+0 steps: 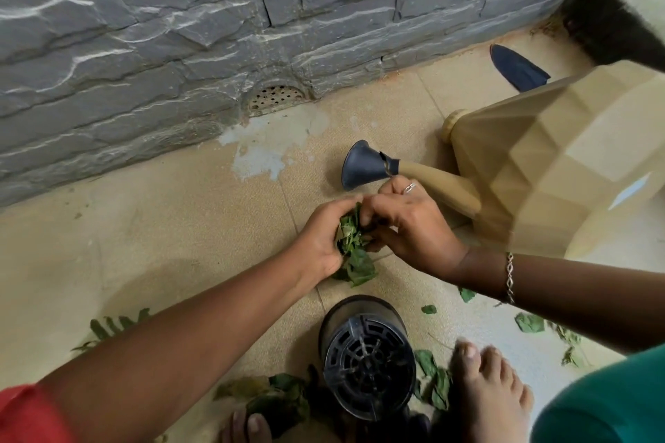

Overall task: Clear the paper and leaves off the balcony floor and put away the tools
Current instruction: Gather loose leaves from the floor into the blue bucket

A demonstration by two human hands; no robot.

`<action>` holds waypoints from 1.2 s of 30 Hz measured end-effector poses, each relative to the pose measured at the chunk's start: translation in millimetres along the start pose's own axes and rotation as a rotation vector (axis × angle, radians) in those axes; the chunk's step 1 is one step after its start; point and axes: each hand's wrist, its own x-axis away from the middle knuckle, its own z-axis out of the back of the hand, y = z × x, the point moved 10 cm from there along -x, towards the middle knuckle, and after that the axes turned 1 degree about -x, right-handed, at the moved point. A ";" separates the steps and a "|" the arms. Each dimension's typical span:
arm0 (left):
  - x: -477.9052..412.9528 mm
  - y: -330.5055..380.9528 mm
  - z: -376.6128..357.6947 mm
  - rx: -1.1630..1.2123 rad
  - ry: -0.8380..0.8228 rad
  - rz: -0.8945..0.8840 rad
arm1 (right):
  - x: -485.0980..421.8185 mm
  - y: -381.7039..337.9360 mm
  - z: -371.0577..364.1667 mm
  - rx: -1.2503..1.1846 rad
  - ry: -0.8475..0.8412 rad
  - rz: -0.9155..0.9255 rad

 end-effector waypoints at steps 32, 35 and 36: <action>0.0 -26.9 34.2 -1.909 -0.188 -0.535 | 174.8 66.3 17.4 0.256 -0.201 -0.271; -4.7 -9.9 28.2 -1.535 -0.117 -0.538 | 208.6 97.1 48.7 0.273 -0.078 -0.548; -7.4 -4.4 23.0 -1.396 -0.102 -0.522 | 217.1 106.9 50.4 0.268 -0.094 -0.635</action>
